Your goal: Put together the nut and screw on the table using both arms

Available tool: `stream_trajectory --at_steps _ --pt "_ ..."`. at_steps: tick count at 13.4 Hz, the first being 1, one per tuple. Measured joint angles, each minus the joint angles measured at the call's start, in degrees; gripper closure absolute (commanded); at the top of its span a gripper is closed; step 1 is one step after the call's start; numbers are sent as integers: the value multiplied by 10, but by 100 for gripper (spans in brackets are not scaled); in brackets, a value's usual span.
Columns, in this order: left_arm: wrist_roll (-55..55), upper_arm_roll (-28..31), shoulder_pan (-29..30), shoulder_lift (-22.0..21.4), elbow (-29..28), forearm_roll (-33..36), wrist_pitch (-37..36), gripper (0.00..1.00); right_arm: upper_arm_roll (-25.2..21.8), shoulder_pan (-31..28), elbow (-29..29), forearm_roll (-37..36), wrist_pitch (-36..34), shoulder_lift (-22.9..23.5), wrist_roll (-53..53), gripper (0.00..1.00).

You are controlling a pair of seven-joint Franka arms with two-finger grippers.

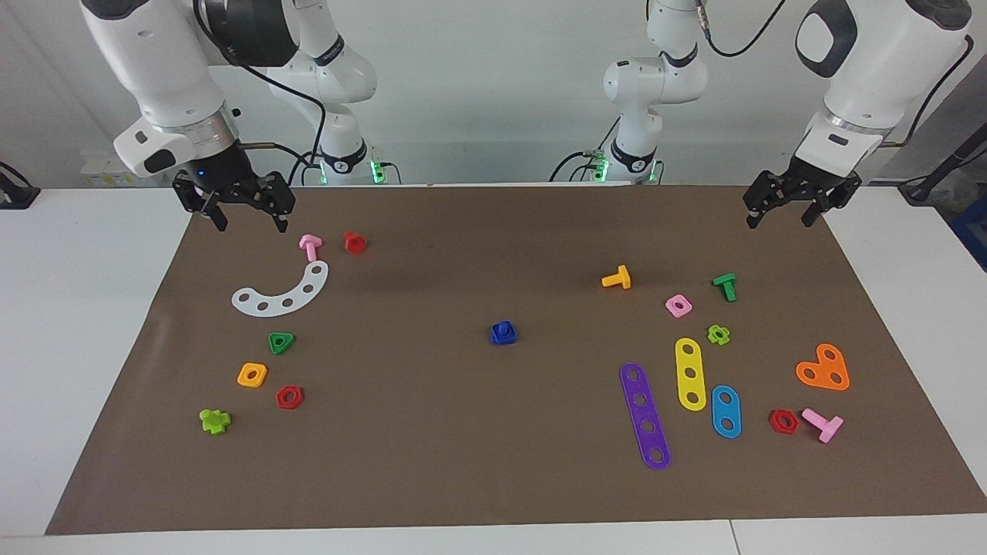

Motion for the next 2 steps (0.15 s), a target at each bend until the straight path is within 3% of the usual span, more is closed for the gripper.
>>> stream_trajectory --at_steps 2 --pt "1 0 14 0 0 0 -5 0 0 0 0 0 0 0 0 0"
